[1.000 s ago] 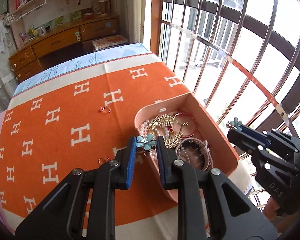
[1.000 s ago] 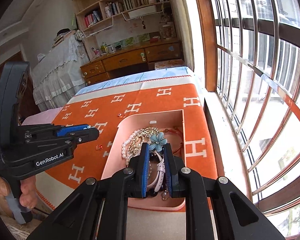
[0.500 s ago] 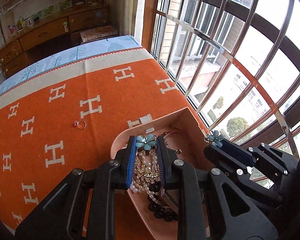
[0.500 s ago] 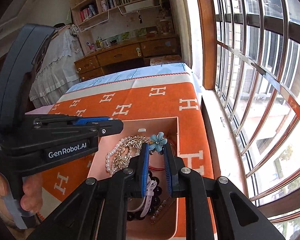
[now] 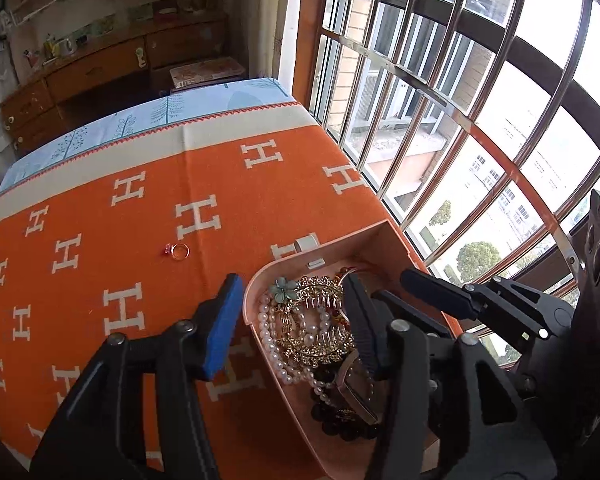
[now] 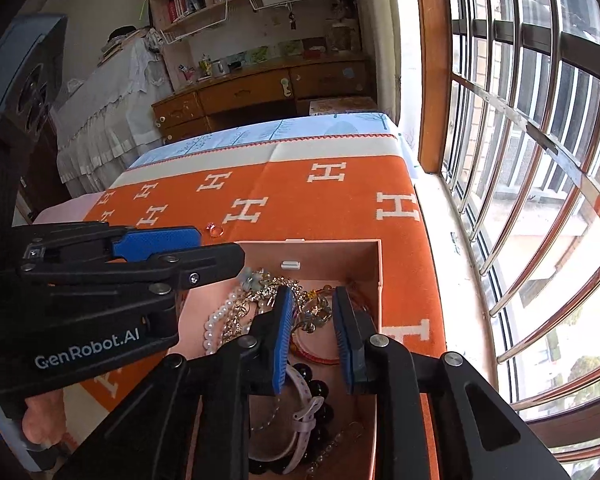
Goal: Organize jewelry
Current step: 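Carry both blue flower earrings into the pink tray and release them, then withdraw both tools from the tray toward the two rings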
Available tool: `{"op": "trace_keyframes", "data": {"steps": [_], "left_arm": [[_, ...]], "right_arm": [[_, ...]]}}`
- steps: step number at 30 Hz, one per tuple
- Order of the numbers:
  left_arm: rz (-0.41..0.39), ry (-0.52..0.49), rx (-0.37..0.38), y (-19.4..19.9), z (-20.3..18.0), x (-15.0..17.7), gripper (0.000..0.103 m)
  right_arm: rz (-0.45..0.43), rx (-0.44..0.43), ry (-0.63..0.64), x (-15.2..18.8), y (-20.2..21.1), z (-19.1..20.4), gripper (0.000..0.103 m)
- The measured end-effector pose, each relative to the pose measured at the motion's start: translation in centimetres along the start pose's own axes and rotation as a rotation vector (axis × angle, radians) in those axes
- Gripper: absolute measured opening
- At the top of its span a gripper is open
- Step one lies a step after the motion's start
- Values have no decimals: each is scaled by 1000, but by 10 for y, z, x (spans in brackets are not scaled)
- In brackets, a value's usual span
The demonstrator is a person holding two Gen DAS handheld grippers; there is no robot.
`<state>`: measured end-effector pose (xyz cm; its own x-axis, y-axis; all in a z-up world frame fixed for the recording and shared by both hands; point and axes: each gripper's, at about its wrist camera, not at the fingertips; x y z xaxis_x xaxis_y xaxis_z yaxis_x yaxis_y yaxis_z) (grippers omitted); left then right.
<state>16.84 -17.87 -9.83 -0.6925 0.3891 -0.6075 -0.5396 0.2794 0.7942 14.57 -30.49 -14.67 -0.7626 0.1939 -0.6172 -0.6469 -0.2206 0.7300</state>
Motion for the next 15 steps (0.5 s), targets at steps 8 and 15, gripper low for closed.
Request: {"op": "trace_keyframes", "data": {"steps": [8,15], "left_arm": [[-26,38,0,25,14,16,59],[-18,46,-35,37,21,35,59]], "right_arm": [[-18,-6,-17,13,20,7,33],[-9,-6,1,26,31,19,33]]}}
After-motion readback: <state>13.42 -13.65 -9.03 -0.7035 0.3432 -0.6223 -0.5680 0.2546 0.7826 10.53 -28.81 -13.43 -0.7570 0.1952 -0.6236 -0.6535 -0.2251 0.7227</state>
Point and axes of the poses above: each gripper's, at about its wrist camera, not at the fingertips, and y roughly against the way its jaws point, z to its left, x to its underside, and after that the axes turned 11 degrees about -y, right-handed
